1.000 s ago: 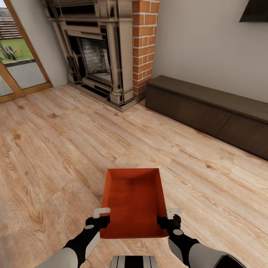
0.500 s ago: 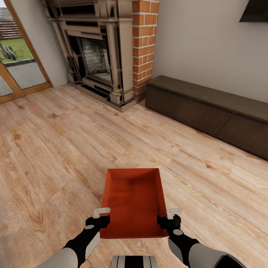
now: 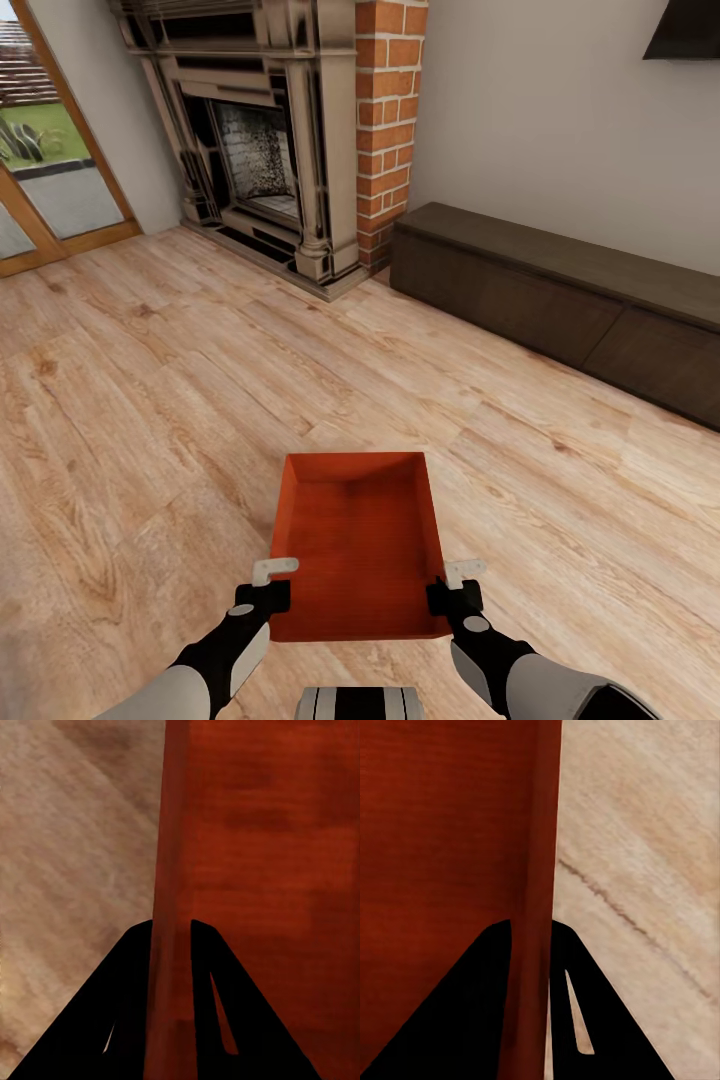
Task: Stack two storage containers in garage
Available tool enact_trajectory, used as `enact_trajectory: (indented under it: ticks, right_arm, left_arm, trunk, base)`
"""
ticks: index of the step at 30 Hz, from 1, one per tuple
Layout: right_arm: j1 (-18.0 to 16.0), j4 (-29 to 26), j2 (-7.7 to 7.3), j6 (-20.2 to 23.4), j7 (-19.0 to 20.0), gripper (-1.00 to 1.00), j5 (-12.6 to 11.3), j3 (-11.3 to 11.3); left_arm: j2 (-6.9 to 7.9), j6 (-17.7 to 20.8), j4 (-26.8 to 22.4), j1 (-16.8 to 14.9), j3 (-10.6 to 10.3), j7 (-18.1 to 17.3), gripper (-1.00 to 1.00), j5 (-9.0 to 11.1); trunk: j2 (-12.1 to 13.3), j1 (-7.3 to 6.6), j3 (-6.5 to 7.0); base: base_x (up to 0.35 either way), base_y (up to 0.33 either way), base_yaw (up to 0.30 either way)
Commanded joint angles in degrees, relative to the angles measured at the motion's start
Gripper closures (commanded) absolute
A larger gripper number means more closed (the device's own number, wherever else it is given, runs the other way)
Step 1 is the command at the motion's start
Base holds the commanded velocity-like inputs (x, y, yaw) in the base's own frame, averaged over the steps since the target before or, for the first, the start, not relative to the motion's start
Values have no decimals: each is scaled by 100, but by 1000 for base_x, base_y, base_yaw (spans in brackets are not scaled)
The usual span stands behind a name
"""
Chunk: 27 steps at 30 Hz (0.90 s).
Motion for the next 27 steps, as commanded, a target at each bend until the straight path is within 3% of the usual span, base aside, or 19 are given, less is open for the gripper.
enact_trajectory:
  ticks: [1, 7, 27]
  right_arm:
    - [-4, 16, -2, -45, -50, 100, -126, -88]
    - [-4, 16, -2, -46, -50, 100, -126, -88]
    - [-4, 17, -2, -32, -58, 100, -126, -88]
  left_arm:
    - [8, 0, -4, -3, 19, 72, 100, -7]
    - [1, -2, -8, 0, 25, 80, 100, -4]
    - [6, -40, -15, -2, 34, 80, 100, -5]
  trunk:
    - [-1, -1, -3]
    - [-1, -1, -3]
    - [801, -440, 356]
  base:
    - [0, 0, 0]
    - [0, 0, 0]
    - [0, 0, 0]
